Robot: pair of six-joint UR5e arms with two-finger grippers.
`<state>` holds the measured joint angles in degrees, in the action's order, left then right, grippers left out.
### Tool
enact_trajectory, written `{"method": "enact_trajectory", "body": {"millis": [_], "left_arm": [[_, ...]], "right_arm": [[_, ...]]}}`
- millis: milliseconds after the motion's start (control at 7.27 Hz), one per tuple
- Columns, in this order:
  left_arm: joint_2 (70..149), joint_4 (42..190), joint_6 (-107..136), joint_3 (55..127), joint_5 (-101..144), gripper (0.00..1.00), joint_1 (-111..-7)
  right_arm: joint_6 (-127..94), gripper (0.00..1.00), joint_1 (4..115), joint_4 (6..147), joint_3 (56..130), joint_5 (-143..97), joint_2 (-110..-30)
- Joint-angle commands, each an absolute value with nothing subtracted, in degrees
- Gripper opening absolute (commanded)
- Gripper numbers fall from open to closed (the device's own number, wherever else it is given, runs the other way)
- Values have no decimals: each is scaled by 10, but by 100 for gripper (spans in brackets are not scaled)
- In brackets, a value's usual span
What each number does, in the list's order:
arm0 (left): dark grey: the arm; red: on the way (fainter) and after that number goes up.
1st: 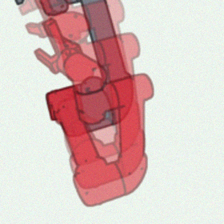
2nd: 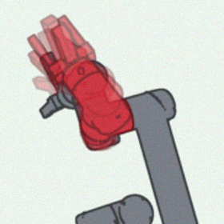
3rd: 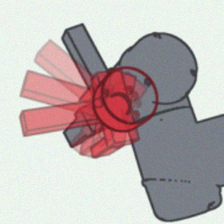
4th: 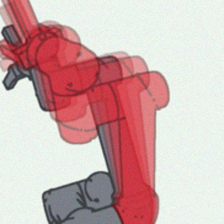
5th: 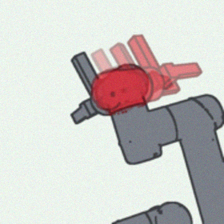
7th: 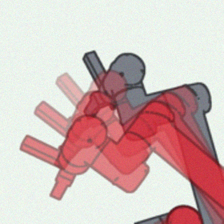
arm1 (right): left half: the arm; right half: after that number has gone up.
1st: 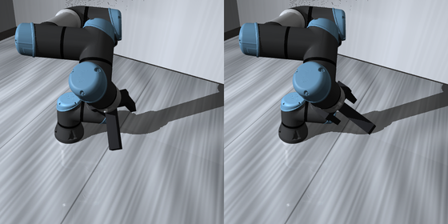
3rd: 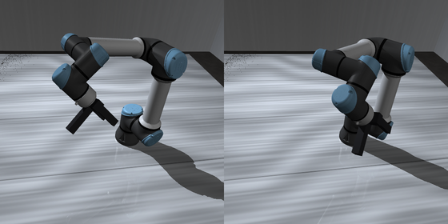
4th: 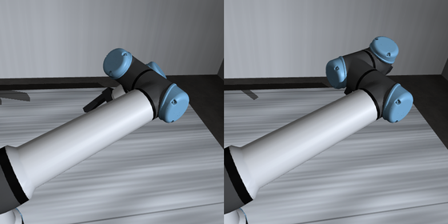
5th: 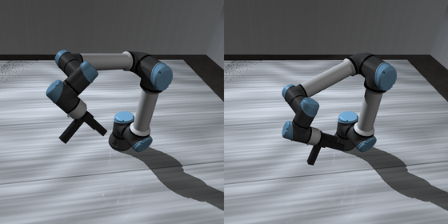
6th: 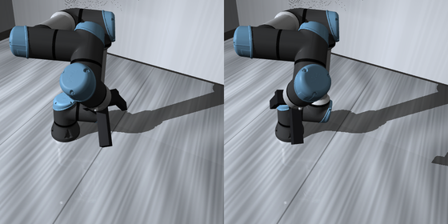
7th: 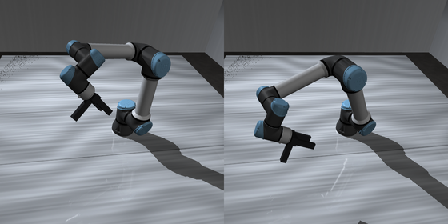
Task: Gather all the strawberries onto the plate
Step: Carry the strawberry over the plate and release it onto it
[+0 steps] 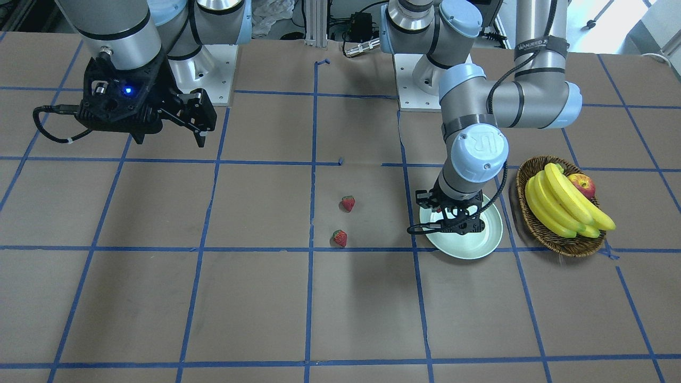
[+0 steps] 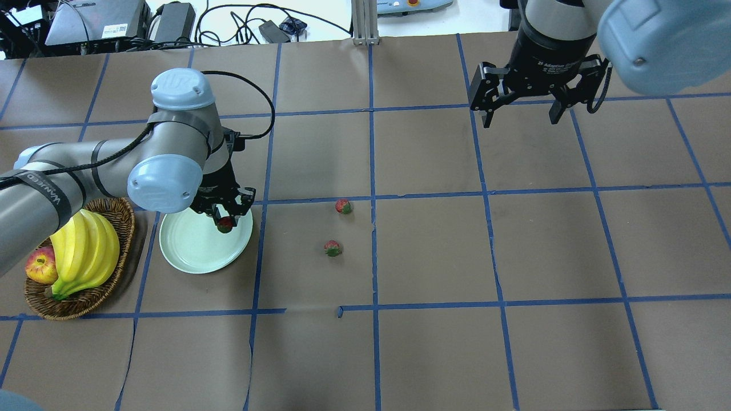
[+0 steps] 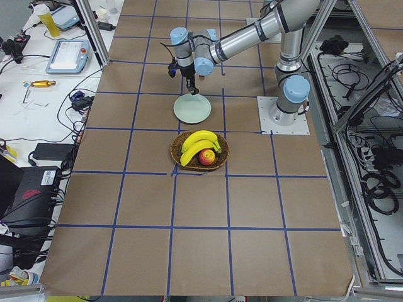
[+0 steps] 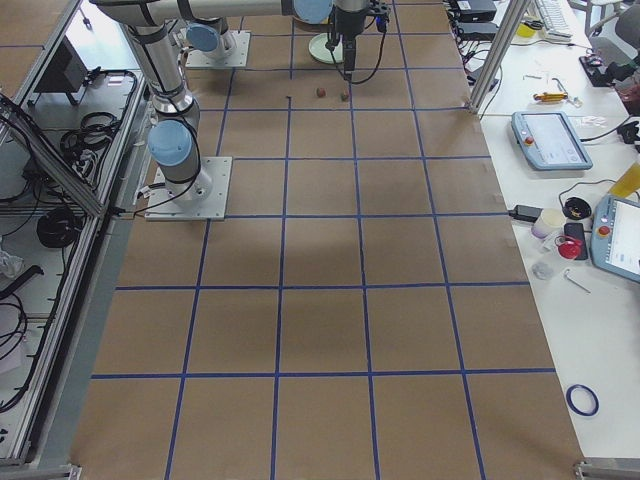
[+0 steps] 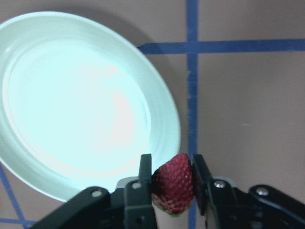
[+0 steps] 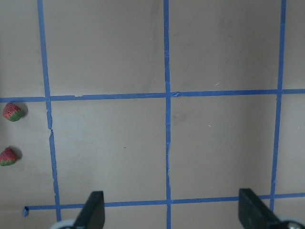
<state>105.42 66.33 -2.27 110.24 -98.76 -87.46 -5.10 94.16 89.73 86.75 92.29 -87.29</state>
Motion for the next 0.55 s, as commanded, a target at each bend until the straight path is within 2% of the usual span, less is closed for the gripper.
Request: {"method": "enact_trajectory", "body": {"millis": [0,138,413], "left_arm": [[1059,627,-33,1134,-994,99,-860],[1053,623,-29,1132,-990,100,-867],[1054,566,21,1127,-986,100,-957]], "right_arm": [[-51,100,942,897,867,923,-872],[-51,100,942,897,867,923,-872],[-51,100,942,896,867,923,-871]]}}
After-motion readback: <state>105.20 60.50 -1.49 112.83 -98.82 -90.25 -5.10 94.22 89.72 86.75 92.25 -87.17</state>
